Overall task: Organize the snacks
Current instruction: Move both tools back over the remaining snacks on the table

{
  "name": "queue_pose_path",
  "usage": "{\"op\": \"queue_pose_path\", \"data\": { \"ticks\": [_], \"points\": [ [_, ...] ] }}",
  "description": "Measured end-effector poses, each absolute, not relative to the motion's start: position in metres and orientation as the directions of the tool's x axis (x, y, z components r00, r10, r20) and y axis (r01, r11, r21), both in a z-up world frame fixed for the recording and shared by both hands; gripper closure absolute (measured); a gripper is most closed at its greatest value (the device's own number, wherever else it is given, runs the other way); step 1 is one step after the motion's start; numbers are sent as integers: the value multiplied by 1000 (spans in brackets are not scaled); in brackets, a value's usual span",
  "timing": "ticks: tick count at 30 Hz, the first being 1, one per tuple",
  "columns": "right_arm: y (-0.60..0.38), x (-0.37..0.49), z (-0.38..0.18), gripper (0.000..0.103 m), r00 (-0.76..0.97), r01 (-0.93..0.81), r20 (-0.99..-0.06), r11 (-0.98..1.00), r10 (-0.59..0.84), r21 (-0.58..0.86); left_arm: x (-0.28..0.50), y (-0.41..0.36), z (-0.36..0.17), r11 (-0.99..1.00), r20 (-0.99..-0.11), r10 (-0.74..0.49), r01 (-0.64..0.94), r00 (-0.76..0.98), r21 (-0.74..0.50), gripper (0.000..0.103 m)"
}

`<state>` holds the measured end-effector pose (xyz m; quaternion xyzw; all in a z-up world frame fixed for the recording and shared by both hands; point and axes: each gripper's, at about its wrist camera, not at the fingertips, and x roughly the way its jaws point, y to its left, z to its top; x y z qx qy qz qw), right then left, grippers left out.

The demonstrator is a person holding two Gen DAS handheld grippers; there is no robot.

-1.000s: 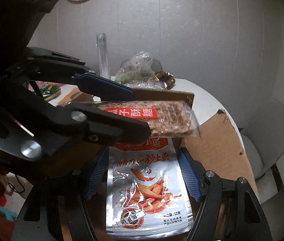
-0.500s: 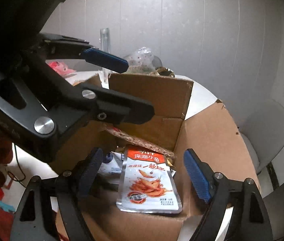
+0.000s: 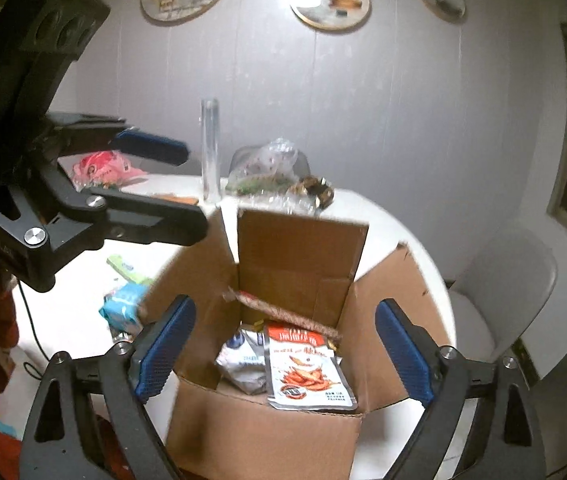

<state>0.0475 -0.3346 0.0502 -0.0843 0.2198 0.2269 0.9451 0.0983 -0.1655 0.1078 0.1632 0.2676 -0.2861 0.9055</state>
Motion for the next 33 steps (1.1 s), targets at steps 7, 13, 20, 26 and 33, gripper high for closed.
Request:
{"op": "queue_pose_path", "data": {
  "ticks": [7, 13, 20, 26, 33],
  "points": [
    [-298, 15, 81, 0, 833, -484, -370, 866, 411, -129, 70, -107, 125, 844, -524, -396, 524, 754, 116, 14],
    [-245, -6, 85, 0, 789, -579, -371, 794, 489, -186, 53, -45, 118, 904, -511, -317, 418, 799, 93, 14],
    [-183, 4, 55, 0, 646, -723, -473, 680, 599, -125, 47, 14, 72, 945, -548, -258, 326, 796, 28, 14],
    [-151, 17, -4, 0, 567, -753, -567, 656, 598, -62, 57, 46, 10, 955, -620, -252, 294, 743, -36, 14],
    [-143, 40, -65, 30, 567, -693, -619, 721, 544, -2, 85, 40, -53, 952, -704, -268, 293, 658, -88, 14]
  ]
}}
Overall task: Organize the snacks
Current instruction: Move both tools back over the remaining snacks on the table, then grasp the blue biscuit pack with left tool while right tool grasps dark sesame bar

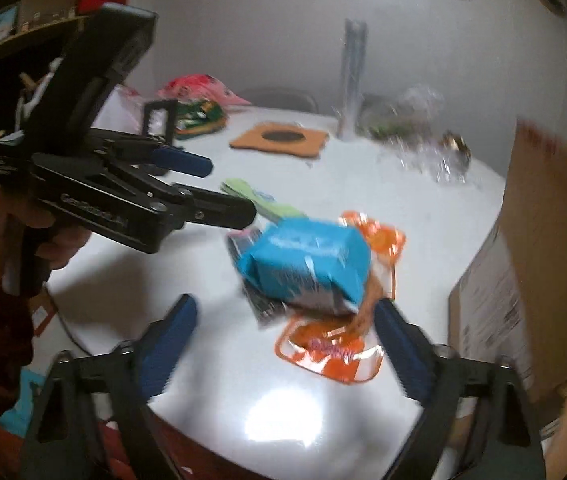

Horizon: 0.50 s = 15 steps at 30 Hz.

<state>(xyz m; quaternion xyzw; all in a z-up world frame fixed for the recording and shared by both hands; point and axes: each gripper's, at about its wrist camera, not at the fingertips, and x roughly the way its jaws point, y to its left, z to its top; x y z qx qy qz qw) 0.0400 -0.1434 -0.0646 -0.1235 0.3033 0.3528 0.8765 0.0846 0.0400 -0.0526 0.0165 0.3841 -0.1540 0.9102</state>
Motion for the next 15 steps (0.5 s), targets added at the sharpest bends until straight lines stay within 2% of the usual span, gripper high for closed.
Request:
{"op": "queue_pose_path", "data": {
  "ticks": [3, 5, 15],
  "points": [
    [-149, 52, -78, 49, 559, -672, -626, 740, 545, 44, 99, 31, -63, 942, -716, -293, 318, 634, -104, 14],
    [-152, 58, -82, 53, 567, -656, -625, 753, 537, 52, 107, 24, -66, 936, -719, -304, 335, 625, -105, 14],
    [-159, 84, -90, 55, 583, -625, -626, 778, 518, 62, 139, -4, -72, 867, -728, -427, 473, 536, -160, 14]
  ]
}}
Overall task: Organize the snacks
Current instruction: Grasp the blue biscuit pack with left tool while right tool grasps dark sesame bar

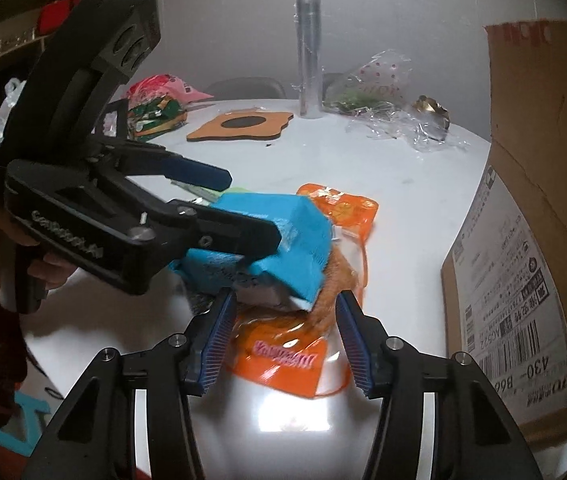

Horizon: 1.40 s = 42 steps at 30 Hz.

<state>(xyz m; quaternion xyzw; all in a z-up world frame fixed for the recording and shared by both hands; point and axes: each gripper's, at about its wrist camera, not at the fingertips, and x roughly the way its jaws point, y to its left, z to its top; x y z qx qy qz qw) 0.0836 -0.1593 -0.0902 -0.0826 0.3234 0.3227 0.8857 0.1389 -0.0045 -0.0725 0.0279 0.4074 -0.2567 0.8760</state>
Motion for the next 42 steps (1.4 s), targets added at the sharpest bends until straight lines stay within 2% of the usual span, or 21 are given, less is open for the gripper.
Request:
{"op": "queue_pose_path", "data": {
  "ticks": [6, 14, 17, 19, 31, 36, 42],
  "points": [
    [-161, 100, -92, 55, 570, -620, -629, 779, 529, 93, 142, -8, -75, 827, -732, -475, 532, 488, -182, 14],
    [-157, 108, -91, 55, 579, -617, -629, 783, 519, 79, 140, -1, -77, 828, -739, -468, 533, 484, -175, 14],
    [-155, 110, -93, 55, 572, -618, -638, 782, 515, 78, 140, -1, -78, 832, -749, -450, 533, 487, -154, 20],
    [-155, 108, -94, 55, 568, -625, -643, 778, 513, 68, 143, 0, -82, 846, -764, -423, 515, 487, -140, 26],
    [-154, 100, -90, 55, 533, -678, -646, 733, 546, 60, 140, 11, -72, 874, -742, -419, 454, 523, -173, 36],
    [-139, 95, -81, 55, 486, -745, -646, 665, 588, 45, 122, 32, -52, 897, -703, -401, 406, 588, -173, 36],
    [-109, 96, -82, 54, 373, -833, -676, 551, 635, 57, 96, 61, -46, 944, -702, -303, 302, 645, -131, 36]
  ]
}}
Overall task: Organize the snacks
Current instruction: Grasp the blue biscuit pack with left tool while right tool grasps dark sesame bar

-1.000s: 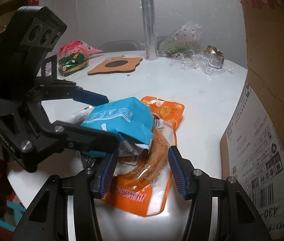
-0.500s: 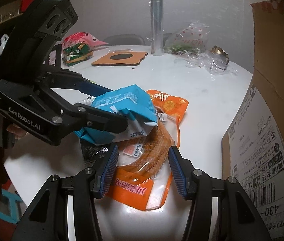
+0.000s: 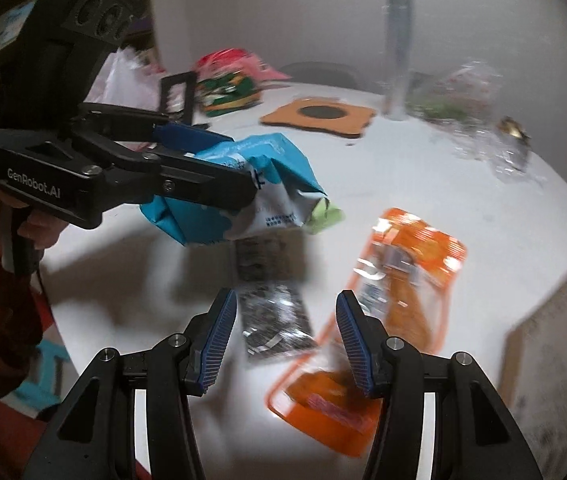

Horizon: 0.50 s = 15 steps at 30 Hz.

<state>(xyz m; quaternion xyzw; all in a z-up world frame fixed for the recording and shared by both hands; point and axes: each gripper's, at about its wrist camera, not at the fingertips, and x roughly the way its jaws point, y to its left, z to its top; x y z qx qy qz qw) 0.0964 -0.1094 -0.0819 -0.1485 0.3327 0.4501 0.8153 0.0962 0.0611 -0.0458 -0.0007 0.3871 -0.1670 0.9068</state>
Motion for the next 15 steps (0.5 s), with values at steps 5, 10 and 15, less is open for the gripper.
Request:
{"op": "queue_pose_path", "data": {
  "ticks": [5, 10, 15],
  "points": [
    [-84, 101, -91, 53, 337, -863, -717, 505, 610, 24, 79, 88, -60, 975, -727, -212, 197, 653, -107, 36],
    [-74, 108, -97, 53, 332, -867, -735, 498, 591, 8, 69, 105, -76, 986, -748, -165, 133, 643, -103, 36],
    [-75, 104, -100, 53, 310, -866, -744, 498, 591, 35, 65, 109, -84, 990, -753, -143, 103, 642, -100, 37]
  ]
}}
